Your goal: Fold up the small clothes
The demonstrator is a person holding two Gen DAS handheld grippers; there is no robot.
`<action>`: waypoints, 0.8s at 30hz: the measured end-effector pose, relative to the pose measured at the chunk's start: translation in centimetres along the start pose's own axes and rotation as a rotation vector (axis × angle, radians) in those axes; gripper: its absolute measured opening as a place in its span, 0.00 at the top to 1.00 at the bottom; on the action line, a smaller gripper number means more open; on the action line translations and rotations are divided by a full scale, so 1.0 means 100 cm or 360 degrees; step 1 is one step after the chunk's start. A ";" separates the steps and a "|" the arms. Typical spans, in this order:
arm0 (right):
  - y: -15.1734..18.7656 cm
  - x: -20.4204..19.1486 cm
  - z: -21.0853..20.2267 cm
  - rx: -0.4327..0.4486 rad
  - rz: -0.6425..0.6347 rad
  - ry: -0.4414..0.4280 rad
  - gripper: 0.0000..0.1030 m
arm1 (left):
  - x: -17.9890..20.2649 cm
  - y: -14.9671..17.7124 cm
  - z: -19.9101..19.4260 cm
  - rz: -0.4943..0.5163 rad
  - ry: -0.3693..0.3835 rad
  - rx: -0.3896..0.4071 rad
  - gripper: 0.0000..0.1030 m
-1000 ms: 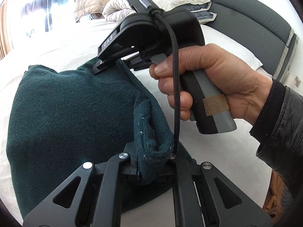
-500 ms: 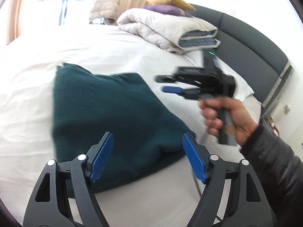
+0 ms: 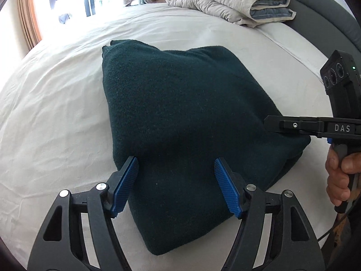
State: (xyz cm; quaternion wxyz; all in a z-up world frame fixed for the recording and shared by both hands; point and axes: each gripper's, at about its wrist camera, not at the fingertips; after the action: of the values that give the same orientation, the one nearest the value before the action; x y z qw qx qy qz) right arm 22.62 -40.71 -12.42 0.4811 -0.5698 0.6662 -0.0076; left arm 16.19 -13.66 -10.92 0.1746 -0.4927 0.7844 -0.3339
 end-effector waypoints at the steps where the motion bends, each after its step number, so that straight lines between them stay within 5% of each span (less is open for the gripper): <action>1: 0.007 -0.004 -0.002 -0.0016 -0.0043 0.0024 0.78 | 0.004 0.006 0.001 0.0006 -0.0003 -0.0011 0.34; 10: 0.047 -0.021 -0.018 0.0032 -0.0174 0.0168 0.83 | -0.001 0.020 0.012 0.0018 0.0006 -0.0046 0.34; 15: 0.040 -0.033 -0.045 0.0093 -0.0246 0.0180 0.82 | -0.011 0.021 -0.001 -0.0023 0.0047 -0.0033 0.34; 19: 0.013 -0.012 -0.077 0.0287 -0.0114 0.0156 0.40 | -0.036 0.022 -0.035 -0.0115 0.0105 0.0076 0.33; 24: -0.028 0.017 -0.060 0.0284 0.0045 0.0104 0.29 | -0.093 0.006 -0.039 -0.0462 0.0240 0.0166 0.12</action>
State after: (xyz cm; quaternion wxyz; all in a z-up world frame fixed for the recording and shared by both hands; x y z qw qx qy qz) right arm 21.02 -46.23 -8.70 0.5081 -0.5146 0.6862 -0.0788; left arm 17.70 -3.81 -9.05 0.0906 -0.5647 0.6974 -0.4320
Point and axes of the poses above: each gripper's, at about its wrist camera, not at the fingertips, and z roughly the way its jaws point, x to its right, y to its underside, and after that the axes turned 10 degrees about x, right-handed
